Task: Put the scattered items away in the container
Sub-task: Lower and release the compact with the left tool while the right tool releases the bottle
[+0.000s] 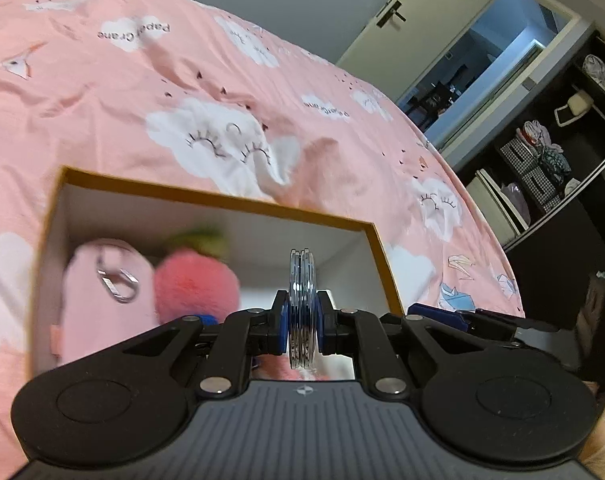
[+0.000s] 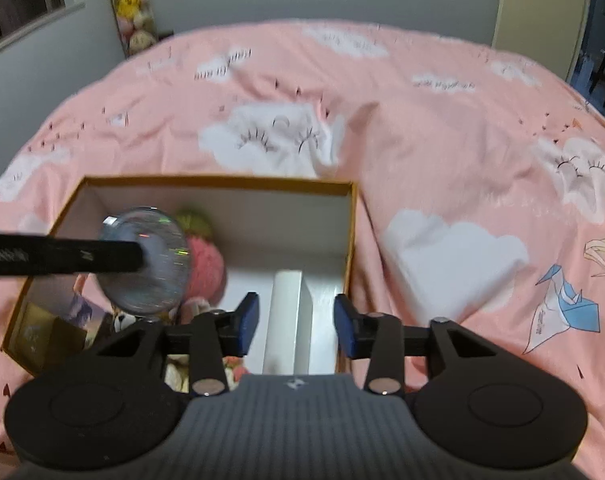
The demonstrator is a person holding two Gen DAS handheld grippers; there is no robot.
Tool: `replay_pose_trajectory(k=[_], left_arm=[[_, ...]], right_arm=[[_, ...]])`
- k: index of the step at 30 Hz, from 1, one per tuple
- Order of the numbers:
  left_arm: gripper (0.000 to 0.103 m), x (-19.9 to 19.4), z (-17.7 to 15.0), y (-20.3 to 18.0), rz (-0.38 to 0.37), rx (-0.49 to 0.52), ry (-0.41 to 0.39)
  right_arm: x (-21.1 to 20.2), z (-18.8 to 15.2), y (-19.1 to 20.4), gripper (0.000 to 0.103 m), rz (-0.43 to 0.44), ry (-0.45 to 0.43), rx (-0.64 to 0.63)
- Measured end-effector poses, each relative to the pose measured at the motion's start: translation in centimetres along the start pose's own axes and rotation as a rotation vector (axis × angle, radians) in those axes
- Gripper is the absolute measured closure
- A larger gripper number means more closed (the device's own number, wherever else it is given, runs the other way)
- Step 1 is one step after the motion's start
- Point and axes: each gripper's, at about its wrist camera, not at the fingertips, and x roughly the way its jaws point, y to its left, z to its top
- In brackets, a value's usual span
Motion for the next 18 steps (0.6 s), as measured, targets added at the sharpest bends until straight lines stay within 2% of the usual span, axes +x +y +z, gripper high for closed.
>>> replay_pose_trajectory(k=[5, 9, 14, 18], left_arm=[[0.088, -2.2, 0.2, 1.4, 0.063, -0.014, 0.019], [0.088, -2.8, 0.9, 3.1, 0.130, -0.057, -0.013], [0.088, -0.4, 1.9, 5.5, 0.205, -0.113, 0.019], [0.088, 1.5, 1.7, 6.6, 0.229, -0.122, 0.045]], right_arm=[[-0.6, -1.0, -0.4, 0.055, 0.022, -0.103, 0.017], [-1.2, -1.8, -0.5, 0.055, 0.026, -0.168, 0.037], [-1.9, -2.3, -0.4, 0.055, 0.051, -0.209, 0.035], [-2.0, -2.6, -0.1, 0.055, 0.055, -0.230, 0.025]])
